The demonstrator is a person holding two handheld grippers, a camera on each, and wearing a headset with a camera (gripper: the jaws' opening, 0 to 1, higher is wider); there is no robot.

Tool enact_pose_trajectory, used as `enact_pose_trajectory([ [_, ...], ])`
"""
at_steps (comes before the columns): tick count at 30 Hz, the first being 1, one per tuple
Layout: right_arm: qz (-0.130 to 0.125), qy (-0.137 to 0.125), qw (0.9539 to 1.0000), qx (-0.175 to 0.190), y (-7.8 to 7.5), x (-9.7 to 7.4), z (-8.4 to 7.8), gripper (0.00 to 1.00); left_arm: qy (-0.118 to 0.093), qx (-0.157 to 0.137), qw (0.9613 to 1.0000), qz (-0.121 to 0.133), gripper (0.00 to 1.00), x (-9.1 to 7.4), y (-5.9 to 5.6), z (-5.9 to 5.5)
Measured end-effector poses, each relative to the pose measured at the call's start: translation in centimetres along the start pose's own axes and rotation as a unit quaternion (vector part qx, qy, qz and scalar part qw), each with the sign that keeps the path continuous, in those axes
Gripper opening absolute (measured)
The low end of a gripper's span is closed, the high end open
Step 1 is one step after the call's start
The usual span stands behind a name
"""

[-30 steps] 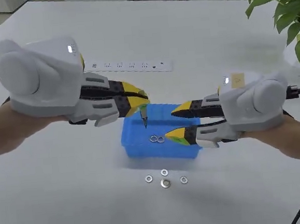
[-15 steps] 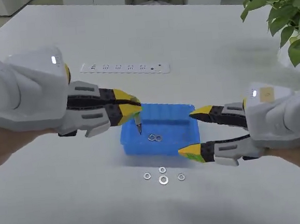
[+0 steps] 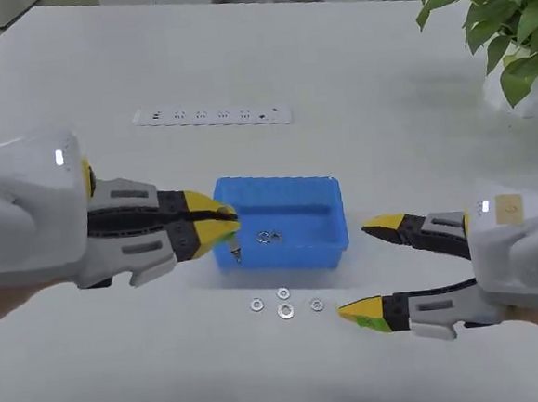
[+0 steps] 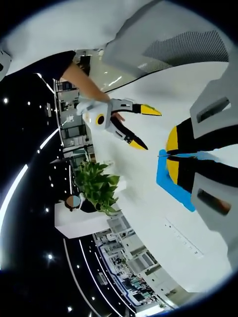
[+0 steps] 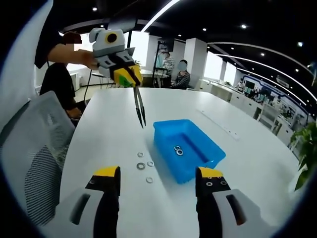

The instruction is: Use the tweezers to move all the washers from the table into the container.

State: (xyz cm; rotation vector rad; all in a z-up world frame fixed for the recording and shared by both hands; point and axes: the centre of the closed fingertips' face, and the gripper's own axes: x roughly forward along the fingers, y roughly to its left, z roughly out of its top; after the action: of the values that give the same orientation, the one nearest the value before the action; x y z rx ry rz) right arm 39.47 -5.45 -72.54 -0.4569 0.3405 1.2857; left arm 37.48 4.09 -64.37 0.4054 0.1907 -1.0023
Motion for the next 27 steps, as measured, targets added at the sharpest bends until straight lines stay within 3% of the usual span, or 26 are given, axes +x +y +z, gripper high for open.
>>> enact_pose_trajectory([
  [11,0.003,0.014,0.9999,-0.001,1.0,-0.4,-1.3,0.69,0.012,-0.010,0.9997,-0.020,0.06,1.1,-1.5,-2.3],
  [17,0.008,0.013,0.9999,0.006,1.5,-0.2,-1.9,0.72,0.012,-0.012,0.9992,-0.037,0.06,1.6,-2.6,-2.9],
  [27,0.011,0.005,0.9993,0.036,1.6,0.3,-2.2,0.77,0.008,-0.022,0.9990,-0.039,0.06,2.3,-2.2,-3.5],
])
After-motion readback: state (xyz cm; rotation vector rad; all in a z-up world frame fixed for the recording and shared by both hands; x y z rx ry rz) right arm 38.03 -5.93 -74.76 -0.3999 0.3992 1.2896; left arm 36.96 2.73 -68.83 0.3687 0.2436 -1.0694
